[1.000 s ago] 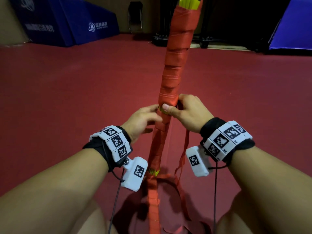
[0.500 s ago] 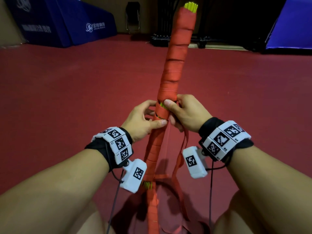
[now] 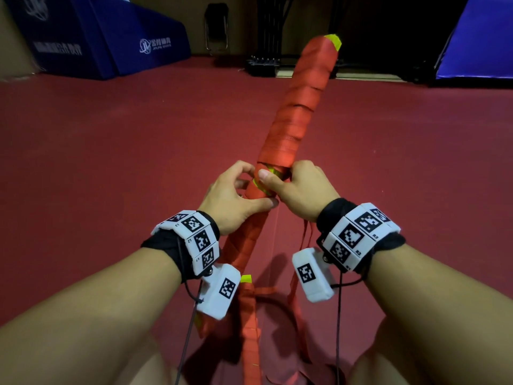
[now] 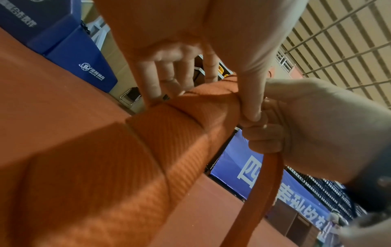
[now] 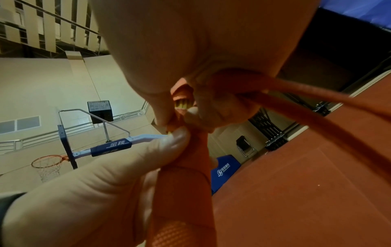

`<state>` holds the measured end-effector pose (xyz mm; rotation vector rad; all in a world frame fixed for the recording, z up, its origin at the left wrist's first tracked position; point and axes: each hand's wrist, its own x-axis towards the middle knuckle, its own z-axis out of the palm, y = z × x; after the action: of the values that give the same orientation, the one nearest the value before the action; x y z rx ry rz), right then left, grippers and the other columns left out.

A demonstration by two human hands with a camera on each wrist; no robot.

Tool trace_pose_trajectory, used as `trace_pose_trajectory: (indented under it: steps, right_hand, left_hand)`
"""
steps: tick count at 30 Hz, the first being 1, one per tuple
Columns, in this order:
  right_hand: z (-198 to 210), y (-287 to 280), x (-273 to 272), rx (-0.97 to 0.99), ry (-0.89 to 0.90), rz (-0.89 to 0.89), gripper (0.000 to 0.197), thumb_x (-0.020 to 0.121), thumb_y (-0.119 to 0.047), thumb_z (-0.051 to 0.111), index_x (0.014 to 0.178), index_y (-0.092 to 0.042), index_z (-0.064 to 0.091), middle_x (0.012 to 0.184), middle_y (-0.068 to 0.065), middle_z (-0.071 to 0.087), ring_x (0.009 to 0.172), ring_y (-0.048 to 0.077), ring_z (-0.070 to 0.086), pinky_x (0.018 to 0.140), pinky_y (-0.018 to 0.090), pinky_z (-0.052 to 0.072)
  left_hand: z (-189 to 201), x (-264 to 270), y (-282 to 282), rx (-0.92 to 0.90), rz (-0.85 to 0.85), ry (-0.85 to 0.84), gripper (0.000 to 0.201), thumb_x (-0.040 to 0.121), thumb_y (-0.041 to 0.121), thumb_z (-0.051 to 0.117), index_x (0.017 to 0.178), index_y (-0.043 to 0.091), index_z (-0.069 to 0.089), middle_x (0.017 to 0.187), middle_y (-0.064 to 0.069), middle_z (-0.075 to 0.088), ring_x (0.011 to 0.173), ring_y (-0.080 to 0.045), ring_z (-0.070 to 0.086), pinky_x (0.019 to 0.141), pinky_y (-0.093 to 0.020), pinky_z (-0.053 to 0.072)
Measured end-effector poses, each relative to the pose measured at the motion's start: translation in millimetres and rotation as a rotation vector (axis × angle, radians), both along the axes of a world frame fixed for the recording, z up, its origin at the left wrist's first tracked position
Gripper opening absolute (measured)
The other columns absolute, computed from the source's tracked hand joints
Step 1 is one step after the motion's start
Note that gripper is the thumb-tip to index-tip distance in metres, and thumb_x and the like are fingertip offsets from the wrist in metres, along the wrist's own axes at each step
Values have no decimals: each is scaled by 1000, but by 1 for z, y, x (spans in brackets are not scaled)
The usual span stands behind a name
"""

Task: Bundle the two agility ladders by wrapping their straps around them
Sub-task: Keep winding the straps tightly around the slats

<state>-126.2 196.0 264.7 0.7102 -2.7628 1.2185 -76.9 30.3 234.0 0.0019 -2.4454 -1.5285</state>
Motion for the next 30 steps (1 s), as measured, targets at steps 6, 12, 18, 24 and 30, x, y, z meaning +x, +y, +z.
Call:
trace_pose_trajectory:
  steps: [6, 12, 18, 24, 30]
  right_hand:
    - [-4, -4, -1, 76, 13, -62, 46, 90, -59, 60, 80, -14, 58, 76, 7, 62, 75, 27, 61, 54, 30, 35]
    - [0, -7, 4, 68, 0, -87, 39, 93, -48, 61, 72, -15, 54, 77, 8, 62, 80, 31, 60, 64, 30, 36]
    - [3, -3, 0, 17, 7, -1, 32, 97, -35, 60, 87, -6, 68, 63, -1, 54, 60, 18, 49, 55, 31, 33]
    - [1, 3, -4, 10, -48, 11, 38, 96, -37, 62, 76, -5, 65, 67, 8, 66, 66, 28, 60, 68, 40, 51]
    - [3, 2, 1, 36, -73, -7, 36, 90, -41, 65, 77, -8, 69, 74, 7, 70, 78, 29, 65, 72, 39, 53]
  left_hand:
    - [2, 4, 0, -77, 2, -48, 60, 53, 49, 90, 97, 33, 52, 71, 9, 74, 59, -10, 67, 59, -39, 58]
    - [-1, 2, 4, -59, 1, -102, 67, 42, 59, 84, 96, 37, 51, 81, 3, 77, 78, -24, 75, 75, -52, 61]
    - [5, 2, 14, 29, -79, -130, 61, 49, 55, 78, 104, 28, 68, 99, -4, 77, 96, -26, 73, 91, -53, 57]
    - [4, 2, 14, 10, -48, -119, 73, 45, 57, 77, 111, 27, 67, 101, 0, 75, 94, -21, 72, 90, -50, 57]
    - [0, 4, 13, -100, 55, -98, 64, 42, 58, 80, 97, 30, 61, 86, 5, 73, 79, -19, 72, 76, -47, 60]
